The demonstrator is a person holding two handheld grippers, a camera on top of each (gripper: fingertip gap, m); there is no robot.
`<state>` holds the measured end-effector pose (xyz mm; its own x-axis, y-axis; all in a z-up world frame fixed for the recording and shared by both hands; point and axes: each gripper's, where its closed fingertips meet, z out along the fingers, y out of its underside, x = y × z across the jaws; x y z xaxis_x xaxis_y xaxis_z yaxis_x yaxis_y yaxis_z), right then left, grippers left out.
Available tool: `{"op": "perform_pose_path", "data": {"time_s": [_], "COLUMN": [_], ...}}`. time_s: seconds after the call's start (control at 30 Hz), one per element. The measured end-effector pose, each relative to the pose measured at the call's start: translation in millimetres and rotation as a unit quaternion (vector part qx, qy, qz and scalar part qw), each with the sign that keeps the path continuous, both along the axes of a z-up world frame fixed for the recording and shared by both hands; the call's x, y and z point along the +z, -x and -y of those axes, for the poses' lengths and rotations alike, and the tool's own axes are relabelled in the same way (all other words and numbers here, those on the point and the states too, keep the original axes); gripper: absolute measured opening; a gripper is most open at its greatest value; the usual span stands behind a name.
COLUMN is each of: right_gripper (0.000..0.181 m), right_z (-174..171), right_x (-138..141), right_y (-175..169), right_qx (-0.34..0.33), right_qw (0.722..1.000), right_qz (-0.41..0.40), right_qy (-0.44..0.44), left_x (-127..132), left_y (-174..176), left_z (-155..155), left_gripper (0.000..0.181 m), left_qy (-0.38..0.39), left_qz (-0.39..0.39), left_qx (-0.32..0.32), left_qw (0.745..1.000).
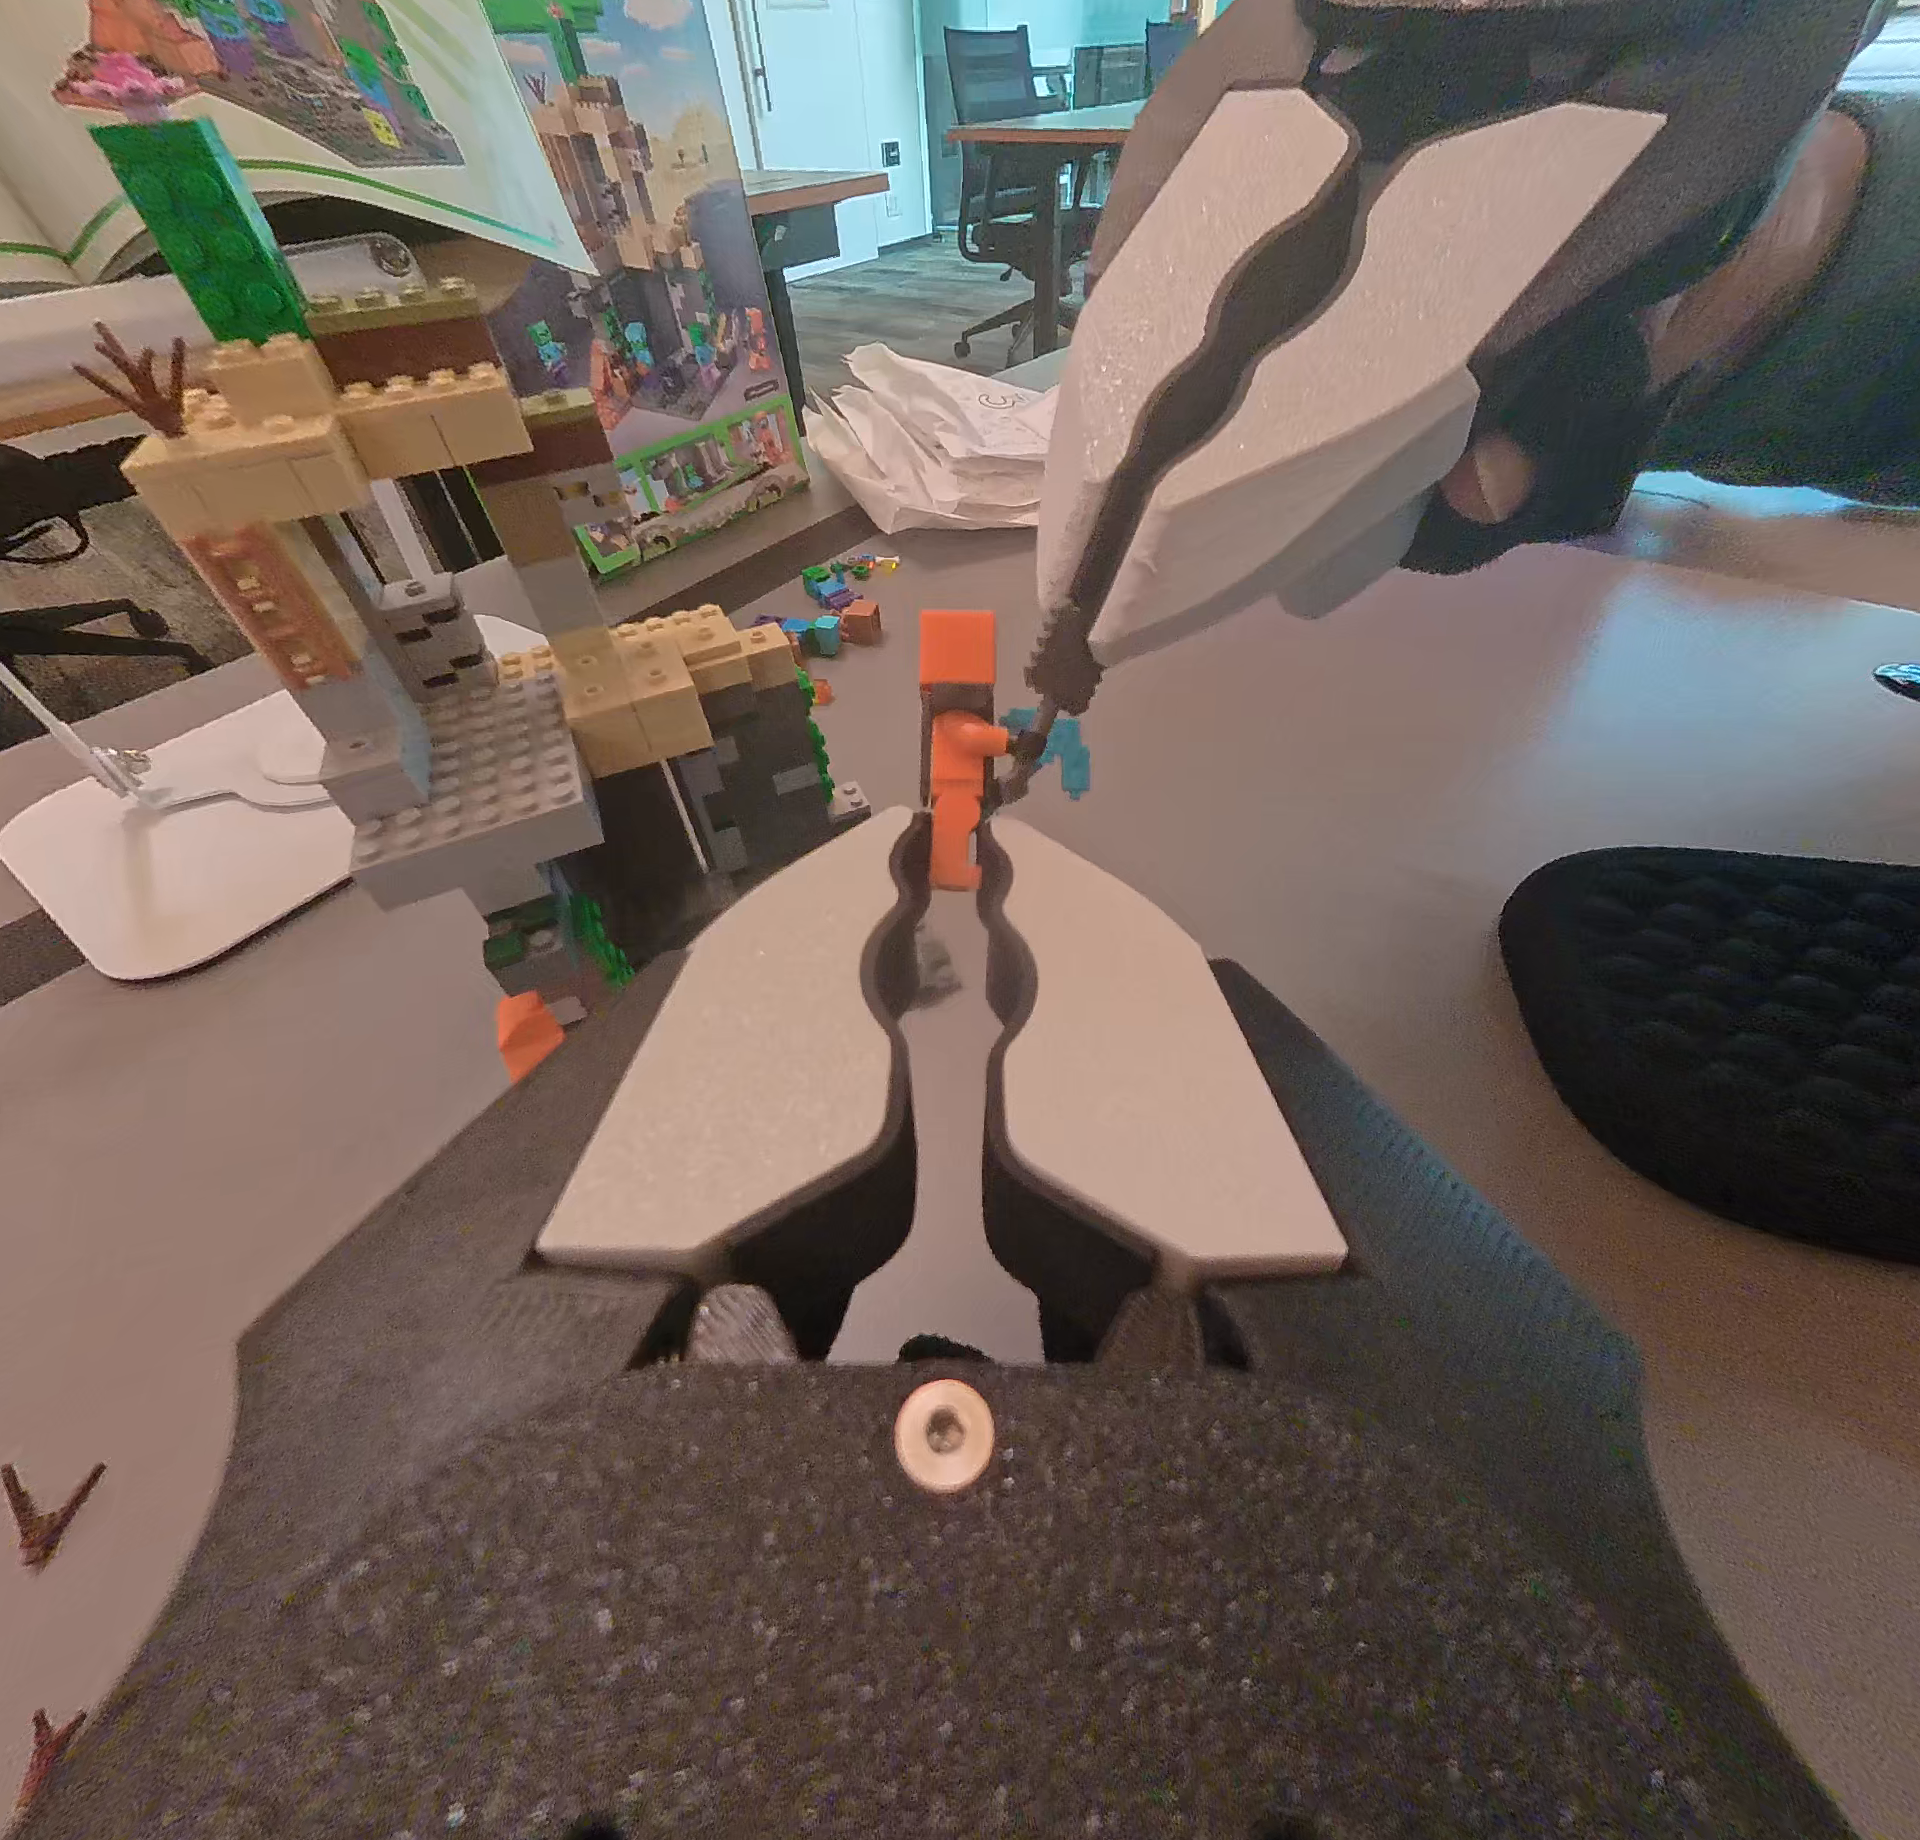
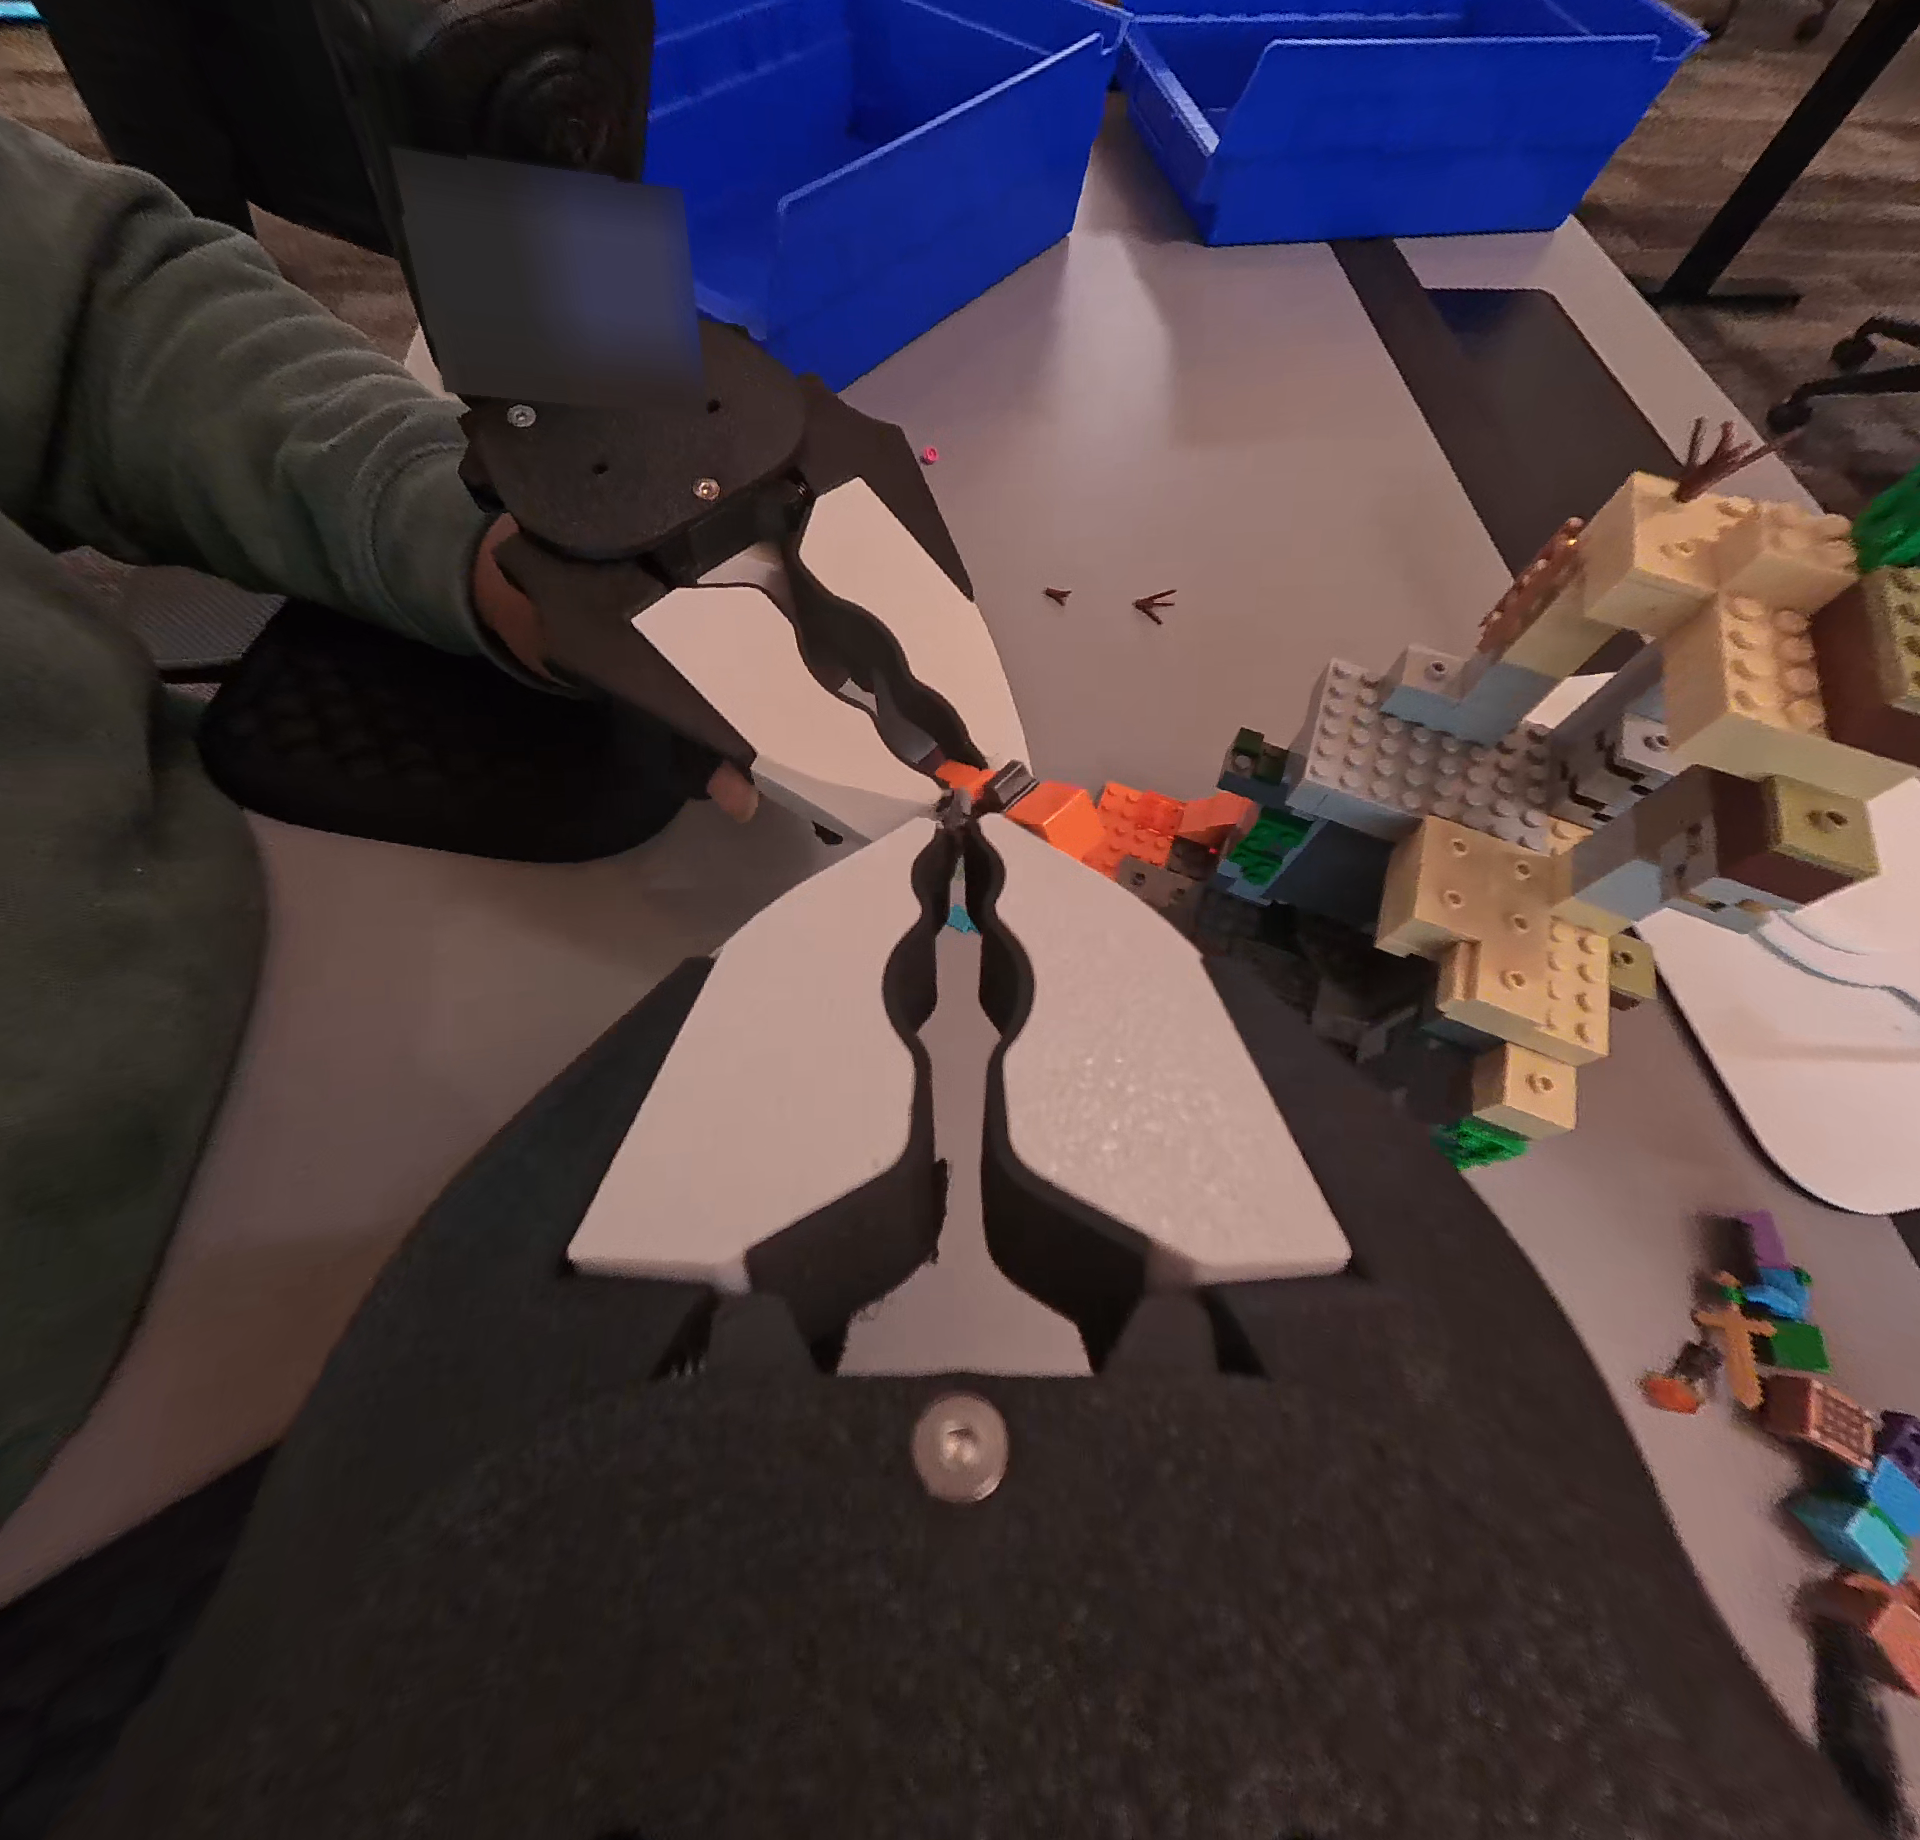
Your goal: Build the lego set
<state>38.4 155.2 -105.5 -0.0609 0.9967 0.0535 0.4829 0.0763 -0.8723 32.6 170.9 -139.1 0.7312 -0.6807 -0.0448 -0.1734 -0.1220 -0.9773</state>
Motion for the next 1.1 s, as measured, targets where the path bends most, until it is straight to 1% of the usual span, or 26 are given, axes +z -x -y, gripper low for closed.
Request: {"op": "perform_pose_path", "data": {"time_s": [0.03,0.33,0.5,0.63,0.77,0.9,1.1], "right_gripper": [0.002,0.003,0.008,0.005,0.002,0.001,0.002], "right_z": [1,1,0,0,2,2,4], "right_x": [0,2,6,-2,-6,-6,-7], "right_y": [0,1,2,2,3,3,5], "right_qx": [0.000,-0.001,-0.006,-0.017,-0.024,-0.040,-0.041], "right_qw": [1.000,1.000,1.000,1.000,1.000,0.997,0.994], "right_qz": [-0.002,-0.010,-0.015,0.009,0.007,0.001,-0.014], "right_qy": [0.001,-0.002,-0.001,-0.002,0.015,0.064,0.098], "left_x": [0,1,-2,-1,-1,-1,-1], "left_y": [0,-1,0,1,3,3,5], "left_z": [0,1,0,0,0,0,0], "left_gripper": [0.008,0.008,0.008,0.008,0.008,0.008,0.008], "left_qy": [-0.001,-0.008,-0.005,-0.011,-0.015,-0.017,-0.017], "left_qz": [0.000,-0.004,-0.008,-0.010,-0.015,-0.017,-0.018], "left_qx": [0.001,-0.002,-0.001,0.004,0.008,0.013,0.016], "left_qw": [1.000,1.000,1.000,1.000,1.000,1.000,1.000]}}
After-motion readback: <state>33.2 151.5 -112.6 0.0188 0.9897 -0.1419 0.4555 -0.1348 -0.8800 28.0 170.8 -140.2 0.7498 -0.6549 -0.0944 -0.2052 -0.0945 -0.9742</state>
